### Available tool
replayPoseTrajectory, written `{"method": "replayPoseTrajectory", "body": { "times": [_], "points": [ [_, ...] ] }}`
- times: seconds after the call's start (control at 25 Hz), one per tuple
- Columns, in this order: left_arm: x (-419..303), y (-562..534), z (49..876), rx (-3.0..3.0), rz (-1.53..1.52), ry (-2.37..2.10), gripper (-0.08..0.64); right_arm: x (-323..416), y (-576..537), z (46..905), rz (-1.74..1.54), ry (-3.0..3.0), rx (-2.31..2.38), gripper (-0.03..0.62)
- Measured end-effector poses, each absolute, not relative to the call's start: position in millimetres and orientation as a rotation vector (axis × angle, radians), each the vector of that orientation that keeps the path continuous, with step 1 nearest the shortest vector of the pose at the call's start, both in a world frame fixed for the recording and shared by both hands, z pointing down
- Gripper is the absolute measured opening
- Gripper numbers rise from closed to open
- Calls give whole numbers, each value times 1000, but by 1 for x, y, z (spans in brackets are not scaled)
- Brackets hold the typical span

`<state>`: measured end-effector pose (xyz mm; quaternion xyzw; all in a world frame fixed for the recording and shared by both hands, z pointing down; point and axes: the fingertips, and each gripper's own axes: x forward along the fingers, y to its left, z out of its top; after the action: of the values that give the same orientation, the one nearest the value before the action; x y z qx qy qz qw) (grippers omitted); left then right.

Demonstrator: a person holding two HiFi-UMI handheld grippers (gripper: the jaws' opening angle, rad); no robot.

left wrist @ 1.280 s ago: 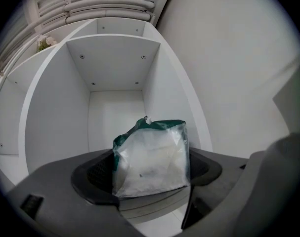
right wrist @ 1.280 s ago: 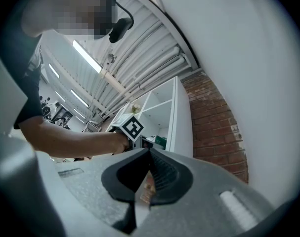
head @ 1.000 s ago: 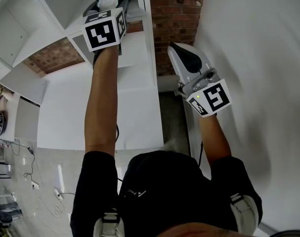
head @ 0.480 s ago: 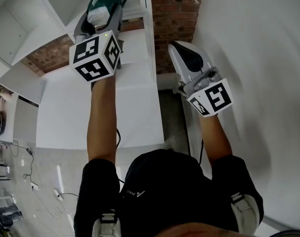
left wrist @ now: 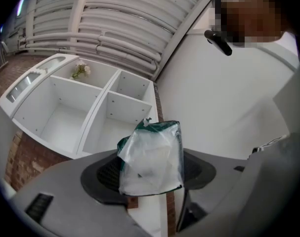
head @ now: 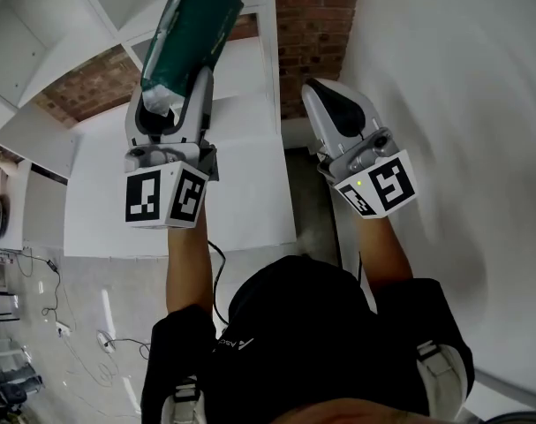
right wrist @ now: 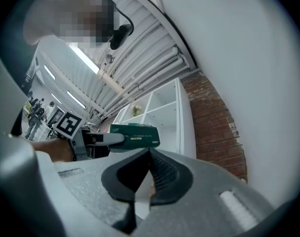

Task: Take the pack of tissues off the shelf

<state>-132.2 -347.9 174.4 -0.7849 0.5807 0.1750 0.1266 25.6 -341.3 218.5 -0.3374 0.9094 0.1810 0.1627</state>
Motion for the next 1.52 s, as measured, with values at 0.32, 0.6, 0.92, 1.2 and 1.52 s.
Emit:
{"method": "replayPoseTrajectory", "body": {
  "times": [0.32,0.6,0.92,1.2,1.52],
  "points": [
    [-118,-291,224,-2331,561,1624,293,32,-305,249,497,2573,-988,2],
    [-119,-287,236,-2385,558,1626,293,17,-298,253,541,2598,-1005,2],
    [-119,-286,237,-2379,550,1616,293,17,-301,254,531,2578,-1021,0],
    [-119,-286,235,-2377,553,1599,293,17,-300,254,532,2573,-1024,0],
    [-117,-284,232,-2386,560,1578,293,18,-297,253,530,2572,-1035,0]
  ]
}}
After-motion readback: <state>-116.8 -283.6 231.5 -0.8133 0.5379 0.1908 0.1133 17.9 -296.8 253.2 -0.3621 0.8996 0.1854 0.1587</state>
